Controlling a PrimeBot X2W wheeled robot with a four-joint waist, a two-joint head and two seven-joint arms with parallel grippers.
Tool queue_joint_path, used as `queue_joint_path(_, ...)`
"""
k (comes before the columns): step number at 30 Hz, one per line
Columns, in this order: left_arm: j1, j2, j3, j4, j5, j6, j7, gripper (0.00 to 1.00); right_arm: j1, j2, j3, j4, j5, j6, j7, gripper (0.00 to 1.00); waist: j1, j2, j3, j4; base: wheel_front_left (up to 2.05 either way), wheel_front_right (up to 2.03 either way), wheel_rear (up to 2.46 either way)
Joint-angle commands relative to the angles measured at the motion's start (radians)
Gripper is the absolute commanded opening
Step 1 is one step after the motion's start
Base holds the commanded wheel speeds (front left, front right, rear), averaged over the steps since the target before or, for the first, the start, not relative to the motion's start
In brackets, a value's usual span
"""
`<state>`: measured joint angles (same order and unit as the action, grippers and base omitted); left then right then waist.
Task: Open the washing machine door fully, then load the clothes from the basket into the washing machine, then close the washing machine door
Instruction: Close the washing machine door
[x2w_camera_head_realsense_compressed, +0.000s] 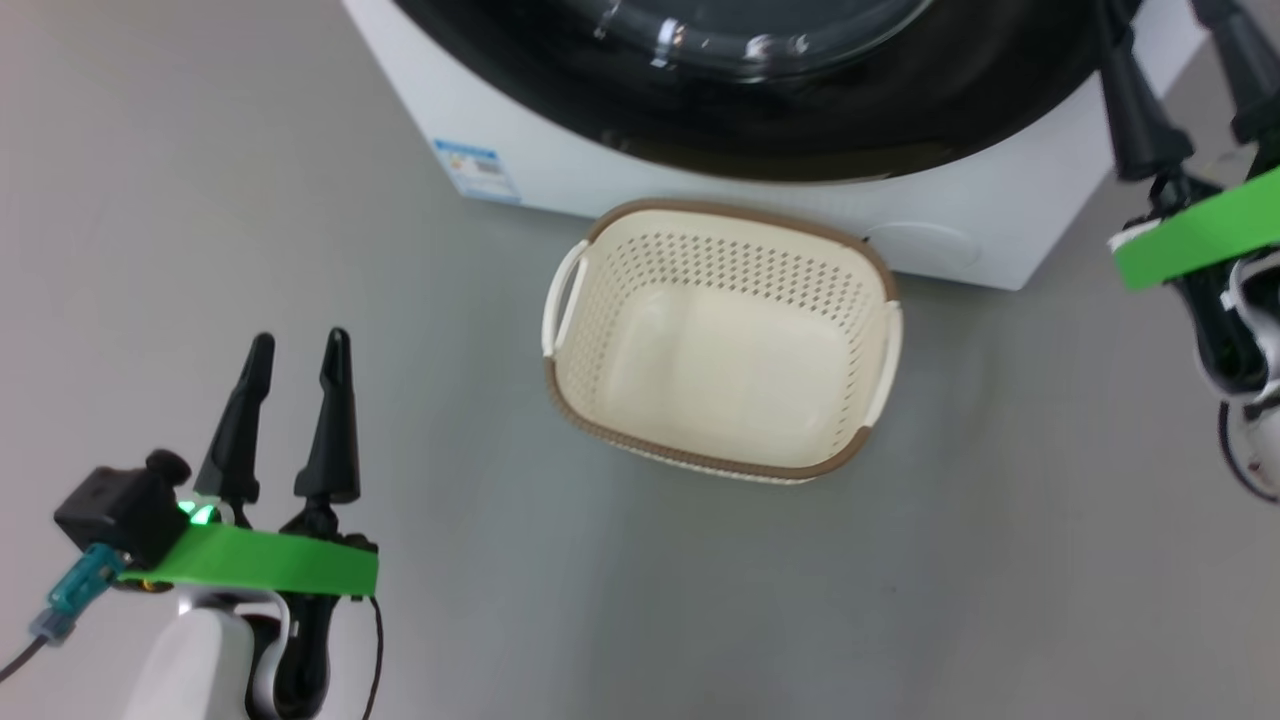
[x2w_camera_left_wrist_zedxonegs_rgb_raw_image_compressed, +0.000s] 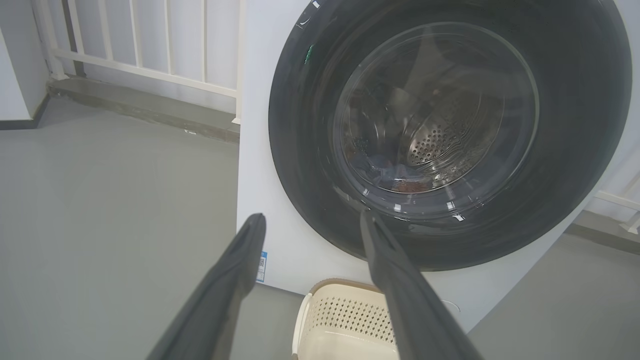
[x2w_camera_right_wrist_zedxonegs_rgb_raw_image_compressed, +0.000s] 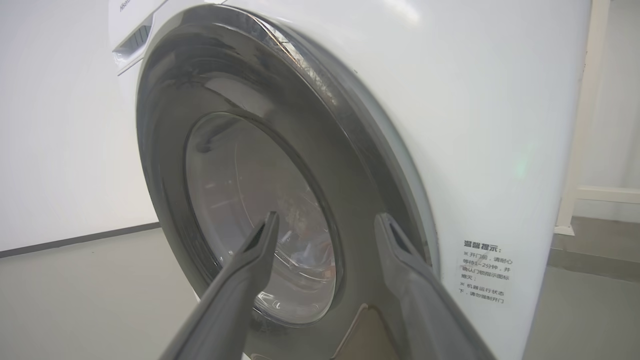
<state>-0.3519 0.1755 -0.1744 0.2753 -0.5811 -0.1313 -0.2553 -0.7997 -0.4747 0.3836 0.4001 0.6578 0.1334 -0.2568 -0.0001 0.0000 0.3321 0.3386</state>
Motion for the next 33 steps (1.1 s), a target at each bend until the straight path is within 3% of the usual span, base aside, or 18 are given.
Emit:
queue_joint_path(1, 0.009, 0.039, 0.034, -0.013, 0.001, 0.001, -0.006, 1.0, 0.044, 0.006, -0.001, -0.034, -0.013, -0.003, -0.005, 1.0, 0.0001, 0.0, -0.056, -0.054, 0.0, 0.0, 0.0)
queue_joint_path(16, 0.082, 0.075, 0.043, 0.002, -0.025, 0.001, -0.006, 1.0, 0.318, 0.082, -0.11, -0.165, -0.006, -0.003, -0.005, 1.0, 0.0001, 0.0, -0.201, -0.224, 0.0, 0.0, 0.0)
queue_joint_path(33, 0.135, 0.111, 0.04, -0.023, -0.096, 0.001, -0.005, 1.0, 0.512, 0.123, -0.194, -0.24, -0.053, -0.003, -0.005, 1.0, 0.0001, 0.0, -0.236, -0.345, 0.0, 0.0, 0.0)
